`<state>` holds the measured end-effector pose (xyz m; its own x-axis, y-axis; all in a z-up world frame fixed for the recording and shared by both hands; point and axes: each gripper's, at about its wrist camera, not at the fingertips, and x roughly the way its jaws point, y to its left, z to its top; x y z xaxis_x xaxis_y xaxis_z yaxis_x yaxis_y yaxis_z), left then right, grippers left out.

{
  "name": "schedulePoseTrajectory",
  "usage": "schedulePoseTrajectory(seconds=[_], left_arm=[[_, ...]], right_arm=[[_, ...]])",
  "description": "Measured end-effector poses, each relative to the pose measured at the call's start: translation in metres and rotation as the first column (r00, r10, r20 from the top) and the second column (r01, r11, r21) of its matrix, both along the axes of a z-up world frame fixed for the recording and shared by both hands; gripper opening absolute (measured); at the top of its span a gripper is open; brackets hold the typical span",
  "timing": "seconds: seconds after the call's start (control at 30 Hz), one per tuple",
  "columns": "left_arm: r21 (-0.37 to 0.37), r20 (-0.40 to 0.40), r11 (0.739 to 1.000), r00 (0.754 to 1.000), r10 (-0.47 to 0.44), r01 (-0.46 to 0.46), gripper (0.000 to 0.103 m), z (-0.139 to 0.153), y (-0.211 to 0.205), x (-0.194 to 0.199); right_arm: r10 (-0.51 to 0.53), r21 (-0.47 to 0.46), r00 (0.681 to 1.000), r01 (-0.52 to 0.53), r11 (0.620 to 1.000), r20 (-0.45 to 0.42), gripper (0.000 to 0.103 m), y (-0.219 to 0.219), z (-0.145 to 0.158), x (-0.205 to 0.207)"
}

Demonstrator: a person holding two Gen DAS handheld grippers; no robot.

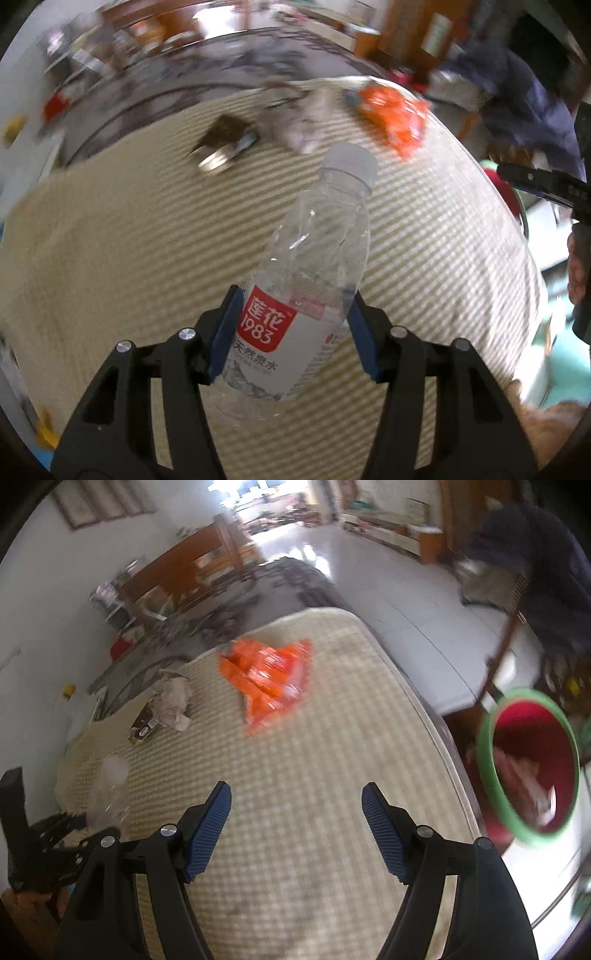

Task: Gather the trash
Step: 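Grasp the clear water bottle with the left tool while the right tool grasps the orange snack bag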

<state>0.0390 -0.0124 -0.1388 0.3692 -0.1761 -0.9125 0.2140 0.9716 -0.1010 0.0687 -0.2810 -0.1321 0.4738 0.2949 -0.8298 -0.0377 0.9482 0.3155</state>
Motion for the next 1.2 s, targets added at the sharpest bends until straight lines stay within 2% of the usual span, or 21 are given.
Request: schedulePoseTrajectory(seconds=[0.07,0.1,0.17,0.33,0.53,0.6,0.63,0.67,0.7,0.77,0.83,1.0,1.2], left_arm=[[-0.060,-0.026,0.993,0.994,0.103,-0.105,0.054,-0.002,0.015,-0.005],[-0.097,-0.050,0.983,0.987,0.153,-0.157,0.054,-0.005,0.022,-0.009],[-0.114,-0.063,0.974,0.980,0.189,-0.195,0.054,-0.006,0.027,-0.013],[-0.101,-0.072,0.975,0.979,0.191,-0.198,0.053,-0.011,0.023,-0.013],[-0.121,-0.076,0.972,0.979,0.192,-0.200,0.053,-0.012,0.018,-0.012],[-0.122,-0.076,0.973,0.979,0.187,-0.196,0.053,-0.012,0.016,-0.012],[-0.122,-0.075,0.973,0.980,0.186,-0.194,0.053,-0.012,0.015,-0.013],[-0.121,-0.074,0.974,0.980,0.184,-0.192,0.053,-0.012,0.015,-0.013],[-0.120,-0.075,0.974,0.980,0.183,-0.191,0.053,-0.012,0.014,-0.014],[-0.114,-0.079,0.975,0.980,0.182,-0.190,0.057,-0.014,0.014,-0.015],[-0.108,-0.086,0.975,0.979,0.185,-0.194,0.062,-0.016,0.014,-0.015],[-0.103,-0.089,0.978,0.981,0.171,-0.180,0.064,-0.020,0.010,-0.013],[-0.100,-0.090,0.982,0.985,0.150,-0.158,0.070,-0.024,0.006,-0.013]], right_arm=[[0.040,-0.028,0.999,-0.040,0.999,0.015,0.073,0.010,0.002,0.022],[0.063,-0.048,0.998,-0.062,0.997,0.022,0.078,0.017,0.001,0.035],[0.100,-0.084,0.995,-0.098,0.992,0.020,0.080,0.028,-0.002,0.058],[0.166,-0.130,0.985,-0.170,0.977,-0.040,0.080,0.051,-0.019,0.111],[0.200,-0.247,0.974,-0.220,0.944,-0.102,0.083,0.066,-0.043,0.146],[0.215,-0.263,0.968,-0.243,0.934,-0.131,0.079,0.067,-0.052,0.152],[0.220,-0.267,0.965,-0.252,0.930,-0.144,0.063,0.066,-0.056,0.152],[0.223,-0.265,0.962,-0.258,0.929,-0.157,0.040,0.066,-0.058,0.152],[0.222,-0.256,0.960,-0.260,0.931,-0.169,0.033,0.063,-0.060,0.151],[0.223,-0.233,0.964,-0.253,0.939,-0.145,0.028,0.059,-0.056,0.144],[0.225,-0.210,0.966,-0.247,0.946,-0.124,0.027,0.056,-0.050,0.136],[0.245,-0.171,0.966,-0.255,0.952,-0.079,0.027,0.047,-0.033,0.105],[0.304,-0.120,0.951,-0.310,0.943,-0.064,0.027,0.055,-0.024,0.038]])
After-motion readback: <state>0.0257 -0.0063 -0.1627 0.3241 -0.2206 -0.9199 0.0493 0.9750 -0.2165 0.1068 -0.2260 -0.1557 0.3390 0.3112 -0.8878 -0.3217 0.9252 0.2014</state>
